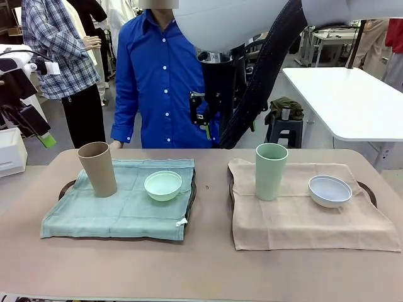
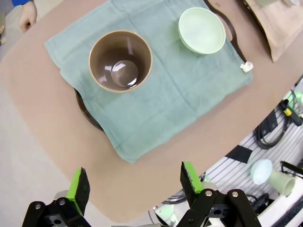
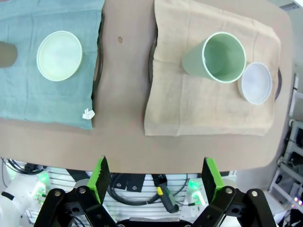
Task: Set up a tray with a mat and arrange the tableware.
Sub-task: Place the Picnic Bowl and Reusable plastic cup back onto the Handle tray in front of the human's position.
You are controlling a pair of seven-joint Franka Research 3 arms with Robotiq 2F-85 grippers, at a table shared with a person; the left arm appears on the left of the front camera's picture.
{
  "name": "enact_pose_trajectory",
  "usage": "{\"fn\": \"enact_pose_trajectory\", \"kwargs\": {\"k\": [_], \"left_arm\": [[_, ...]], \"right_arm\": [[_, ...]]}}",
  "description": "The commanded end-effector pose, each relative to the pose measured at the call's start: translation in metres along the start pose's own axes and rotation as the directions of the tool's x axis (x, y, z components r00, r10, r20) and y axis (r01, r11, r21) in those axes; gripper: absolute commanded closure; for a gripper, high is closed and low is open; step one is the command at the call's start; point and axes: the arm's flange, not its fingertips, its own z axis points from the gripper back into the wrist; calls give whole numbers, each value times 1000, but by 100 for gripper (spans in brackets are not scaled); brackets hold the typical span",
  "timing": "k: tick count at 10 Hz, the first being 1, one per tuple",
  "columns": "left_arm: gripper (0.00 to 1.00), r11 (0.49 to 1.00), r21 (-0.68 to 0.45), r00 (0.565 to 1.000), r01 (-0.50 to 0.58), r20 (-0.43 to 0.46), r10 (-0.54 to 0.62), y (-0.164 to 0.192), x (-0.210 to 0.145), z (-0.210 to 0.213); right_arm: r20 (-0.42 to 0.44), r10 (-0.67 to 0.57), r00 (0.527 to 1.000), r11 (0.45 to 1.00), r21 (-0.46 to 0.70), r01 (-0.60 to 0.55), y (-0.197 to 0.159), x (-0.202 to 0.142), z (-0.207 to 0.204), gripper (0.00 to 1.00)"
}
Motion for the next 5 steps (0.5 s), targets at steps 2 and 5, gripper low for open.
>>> {"fn": "enact_pose_trajectory", "kwargs": {"k": [2,5], "left_arm": [[0,1000,18,1000,-8,2,8,-1,0,-2],[0,1000,0,1000,0,0,0,0,0,0]], "right_arm": [[0,-3,1000,1000,-1,3,-2,-2,0,0],[-22,61,998,998,-4,-61,-13,-6,-5,0]]}}
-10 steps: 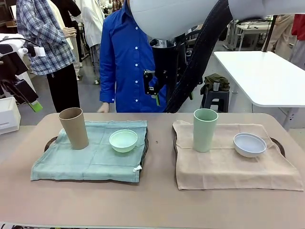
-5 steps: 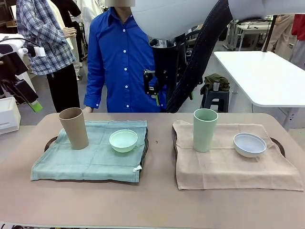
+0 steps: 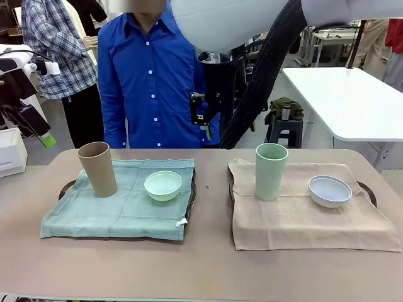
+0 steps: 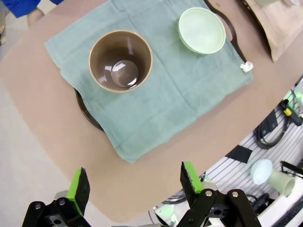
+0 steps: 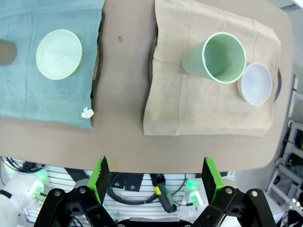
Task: Set up a tray with a mat and arrange the tableware.
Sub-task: Place the Picnic Bowl and Reusable plastic cup back onto the Handle tray in front of the human's position.
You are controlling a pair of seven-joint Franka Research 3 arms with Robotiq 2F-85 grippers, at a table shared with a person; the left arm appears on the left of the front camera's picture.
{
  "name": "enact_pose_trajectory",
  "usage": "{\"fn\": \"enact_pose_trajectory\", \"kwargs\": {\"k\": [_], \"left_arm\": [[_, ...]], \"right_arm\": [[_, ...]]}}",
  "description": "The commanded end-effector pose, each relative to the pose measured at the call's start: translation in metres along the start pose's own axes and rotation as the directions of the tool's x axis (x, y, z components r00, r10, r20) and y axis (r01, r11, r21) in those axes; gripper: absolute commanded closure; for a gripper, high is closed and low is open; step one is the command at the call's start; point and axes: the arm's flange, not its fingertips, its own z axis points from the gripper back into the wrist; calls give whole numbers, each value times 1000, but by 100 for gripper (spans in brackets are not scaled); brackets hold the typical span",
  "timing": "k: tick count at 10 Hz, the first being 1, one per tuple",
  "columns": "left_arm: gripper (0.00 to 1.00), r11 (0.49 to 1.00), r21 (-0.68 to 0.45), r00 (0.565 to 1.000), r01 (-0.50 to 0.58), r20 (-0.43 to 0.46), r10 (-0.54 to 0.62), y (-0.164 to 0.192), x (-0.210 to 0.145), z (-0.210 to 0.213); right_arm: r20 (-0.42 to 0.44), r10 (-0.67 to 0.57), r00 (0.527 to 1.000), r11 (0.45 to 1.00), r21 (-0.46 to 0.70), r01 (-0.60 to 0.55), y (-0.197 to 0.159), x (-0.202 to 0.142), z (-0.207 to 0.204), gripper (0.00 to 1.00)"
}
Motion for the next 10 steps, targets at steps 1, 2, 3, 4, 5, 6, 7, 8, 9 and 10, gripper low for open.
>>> {"fn": "enact_pose_trajectory", "kwargs": {"k": [1,2,3,4,5,6,7,8,9,10], "left_arm": [[0,998,-56,1000,5,-11,-6,2,-1,-6],[0,988,-155,1000,-10,3,11,5,-2,-6],[0,968,-249,999,-17,34,27,7,-2,-3],[0,949,-315,998,-18,55,37,8,-2,3],[0,922,-388,995,-15,83,51,11,-2,8],[0,897,-441,991,-15,113,72,17,-2,16],[0,860,-509,982,-15,154,109,22,-8,25],[0,812,-584,973,-5,184,138,29,-11,33],[0,749,-663,960,-9,204,192,43,-16,37],[0,684,-729,944,-18,213,252,59,-23,41]], "right_arm": [[-31,154,988,986,77,-151,-37,-13,-5,0],[-23,194,981,966,178,-186,-68,-21,-4,0],[11,184,983,935,305,-179,-107,-30,-5,0],[36,124,992,900,417,-128,-141,-37,-4,0],[60,63,996,862,499,-84,-169,-46,-2,0],[73,-2,997,832,554,-39,-194,-54,-2,0],[45,-95,994,774,631,45,-222,-63,-6,0],[15,-175,984,713,692,116,-246,-69,-11,0],[0,-231,973,674,721,160,-266,-74,-14,0],[-15,-288,957,627,753,200,-286,-80,-18,0]]}}
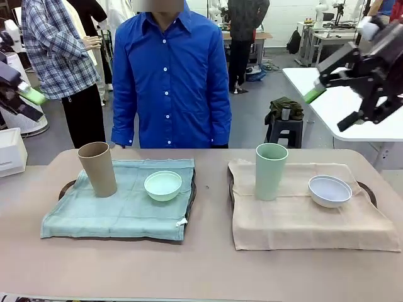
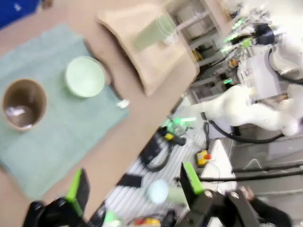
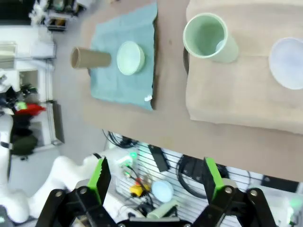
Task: Set up a tray with a mat and arrange the tableware.
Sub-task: Place the Picnic Bowl and Reusable plastic cup back onto the Handle tray in front of the human's position.
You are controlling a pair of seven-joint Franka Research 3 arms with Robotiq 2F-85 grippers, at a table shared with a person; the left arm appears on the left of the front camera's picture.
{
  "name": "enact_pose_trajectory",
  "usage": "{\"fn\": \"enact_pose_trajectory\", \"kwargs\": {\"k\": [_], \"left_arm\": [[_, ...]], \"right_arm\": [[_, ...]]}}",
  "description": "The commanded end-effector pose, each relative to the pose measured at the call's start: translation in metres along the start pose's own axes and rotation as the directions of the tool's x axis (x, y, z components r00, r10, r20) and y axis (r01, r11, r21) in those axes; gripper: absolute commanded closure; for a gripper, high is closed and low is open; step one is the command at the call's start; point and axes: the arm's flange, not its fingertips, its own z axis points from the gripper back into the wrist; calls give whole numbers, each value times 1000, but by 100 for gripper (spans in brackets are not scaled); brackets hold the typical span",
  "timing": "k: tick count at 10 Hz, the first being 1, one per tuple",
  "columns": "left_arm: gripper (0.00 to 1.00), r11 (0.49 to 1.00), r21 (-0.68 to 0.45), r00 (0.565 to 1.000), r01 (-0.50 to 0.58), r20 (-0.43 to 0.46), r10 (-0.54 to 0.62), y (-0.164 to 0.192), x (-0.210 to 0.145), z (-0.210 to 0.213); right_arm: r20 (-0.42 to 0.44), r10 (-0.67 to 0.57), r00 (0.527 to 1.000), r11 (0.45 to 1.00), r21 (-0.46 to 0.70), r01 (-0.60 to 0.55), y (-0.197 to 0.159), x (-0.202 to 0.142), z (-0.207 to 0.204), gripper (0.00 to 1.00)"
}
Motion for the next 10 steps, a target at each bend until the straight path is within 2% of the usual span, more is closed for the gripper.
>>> {"fn": "enact_pose_trajectory", "kwargs": {"k": [1,3,4,5,6,10], "left_arm": [[0,988,-138,995,-65,65,74,24,-5,26],[0,978,-156,985,-139,77,153,44,-14,40],[0,971,-145,977,-188,78,200,53,-16,45],[0,976,-52,973,-214,82,217,61,-15,42],[0,977,-148,983,-156,77,169,51,-27,42],[0,977,-148,983,-156,77,169,51,-27,42]], "right_arm": [[77,-69,995,994,89,62,-26,-9,8,0],[99,-52,994,993,107,41,-49,-14,36,0],[105,-78,991,992,112,66,-60,-16,46,0],[86,-101,991,993,70,95,-66,-17,47,0],[108,-96,990,992,93,87,-49,-11,45,0],[108,-96,990,992,93,87,-49,-11,45,0]]}}
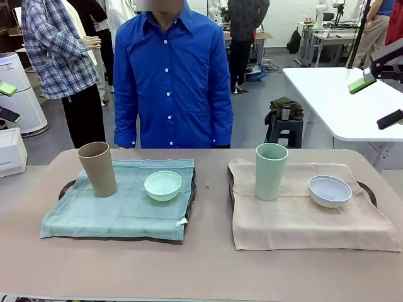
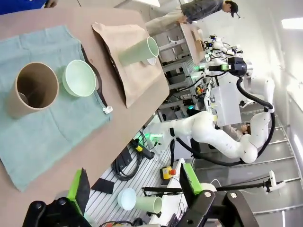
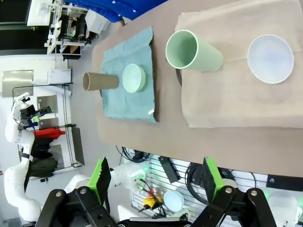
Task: Set up a tray with a mat and arrange the tableware.
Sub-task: Place the Picnic Bowl and Reusable plastic cup back onto the Handle tray in front of the human's position.
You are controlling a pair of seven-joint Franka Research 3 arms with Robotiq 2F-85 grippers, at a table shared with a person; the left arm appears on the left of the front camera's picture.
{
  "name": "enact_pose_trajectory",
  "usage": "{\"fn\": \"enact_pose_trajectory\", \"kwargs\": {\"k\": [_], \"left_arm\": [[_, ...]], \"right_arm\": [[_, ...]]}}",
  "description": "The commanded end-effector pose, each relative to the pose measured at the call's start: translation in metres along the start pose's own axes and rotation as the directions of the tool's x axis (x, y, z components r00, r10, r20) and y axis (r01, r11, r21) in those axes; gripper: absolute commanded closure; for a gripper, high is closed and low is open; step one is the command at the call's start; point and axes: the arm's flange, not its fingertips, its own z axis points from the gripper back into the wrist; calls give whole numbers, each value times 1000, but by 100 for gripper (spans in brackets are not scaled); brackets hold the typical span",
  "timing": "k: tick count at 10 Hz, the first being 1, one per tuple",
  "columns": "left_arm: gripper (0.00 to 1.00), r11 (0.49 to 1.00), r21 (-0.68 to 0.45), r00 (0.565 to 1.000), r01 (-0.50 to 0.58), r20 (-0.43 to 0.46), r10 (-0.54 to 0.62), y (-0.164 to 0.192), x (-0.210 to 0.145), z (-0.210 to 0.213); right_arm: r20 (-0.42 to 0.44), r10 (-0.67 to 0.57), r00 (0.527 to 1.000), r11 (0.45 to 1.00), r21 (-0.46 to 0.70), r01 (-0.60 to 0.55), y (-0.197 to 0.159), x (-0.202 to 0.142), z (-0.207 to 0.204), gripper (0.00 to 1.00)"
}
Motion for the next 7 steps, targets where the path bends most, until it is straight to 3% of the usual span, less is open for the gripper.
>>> {"fn": "enact_pose_trajectory", "kwargs": {"k": [1,3,5,7], "left_arm": [[0,1000,2,1000,-1,3,1,1,1,0],[0,979,-119,983,-167,61,176,38,3,17],[0,915,-285,944,-285,79,319,66,-5,28],[0,829,-423,910,-366,25,414,87,-7,34]], "right_arm": [[1,-1,1000,1000,1,1,-1,0,1,0],[-128,-66,990,992,102,79,-46,21,3,0],[-251,-25,968,951,294,101,-96,35,23,0],[-322,-2,947,922,367,127,-146,43,33,0]]}}
